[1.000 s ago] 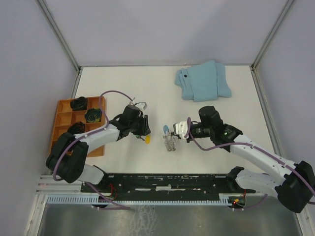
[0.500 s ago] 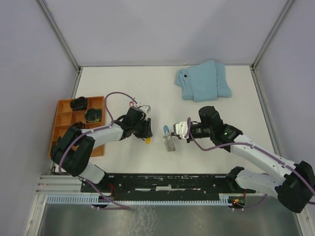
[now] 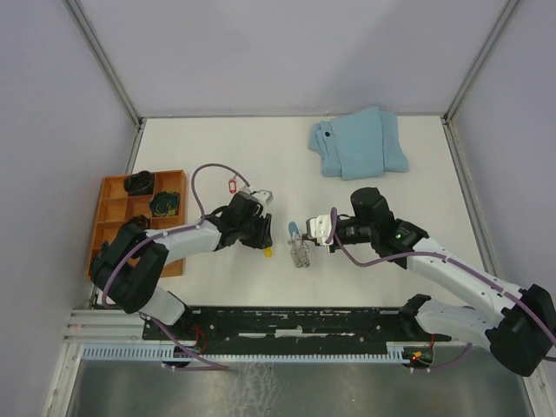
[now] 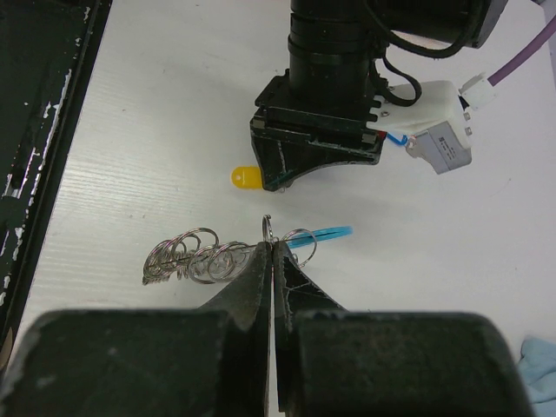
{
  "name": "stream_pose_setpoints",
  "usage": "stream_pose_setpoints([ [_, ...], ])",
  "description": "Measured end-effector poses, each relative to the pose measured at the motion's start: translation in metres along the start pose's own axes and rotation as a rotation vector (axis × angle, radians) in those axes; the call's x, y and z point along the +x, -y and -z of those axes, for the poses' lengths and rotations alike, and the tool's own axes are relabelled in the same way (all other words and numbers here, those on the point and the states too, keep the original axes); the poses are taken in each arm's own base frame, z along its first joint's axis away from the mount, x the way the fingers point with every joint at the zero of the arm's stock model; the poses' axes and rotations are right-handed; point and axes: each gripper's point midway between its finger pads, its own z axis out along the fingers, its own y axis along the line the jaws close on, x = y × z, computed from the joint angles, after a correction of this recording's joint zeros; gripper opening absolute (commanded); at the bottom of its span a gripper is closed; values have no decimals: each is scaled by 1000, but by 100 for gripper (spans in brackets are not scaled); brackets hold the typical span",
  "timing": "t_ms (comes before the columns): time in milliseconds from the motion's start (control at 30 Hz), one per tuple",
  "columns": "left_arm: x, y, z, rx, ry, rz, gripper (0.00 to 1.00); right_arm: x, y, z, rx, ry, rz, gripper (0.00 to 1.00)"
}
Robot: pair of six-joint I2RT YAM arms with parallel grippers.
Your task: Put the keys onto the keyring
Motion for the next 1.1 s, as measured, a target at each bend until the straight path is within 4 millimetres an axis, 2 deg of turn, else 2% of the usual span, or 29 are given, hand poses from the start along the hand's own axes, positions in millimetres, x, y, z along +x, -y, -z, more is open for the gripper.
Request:
stream_pose_setpoints([
  [200, 7, 6, 3, -56, -6, -107, 41, 0, 0, 0, -1, -1, -1, 1],
  [433, -3, 15, 14, -122, 70, -237, 40, 0, -1, 0, -2, -1, -2, 1],
  [633, -7, 14, 15, -151, 92, -273, 39, 0, -1, 1, -2, -1, -1, 1],
  [933, -5, 10, 4, -181, 61, -280, 37, 0, -1, 1, -1, -1, -1, 1],
  [1100, -5, 6, -3, -209, 48, -282, 30, 0, -1, 1, -1, -1, -1, 1],
])
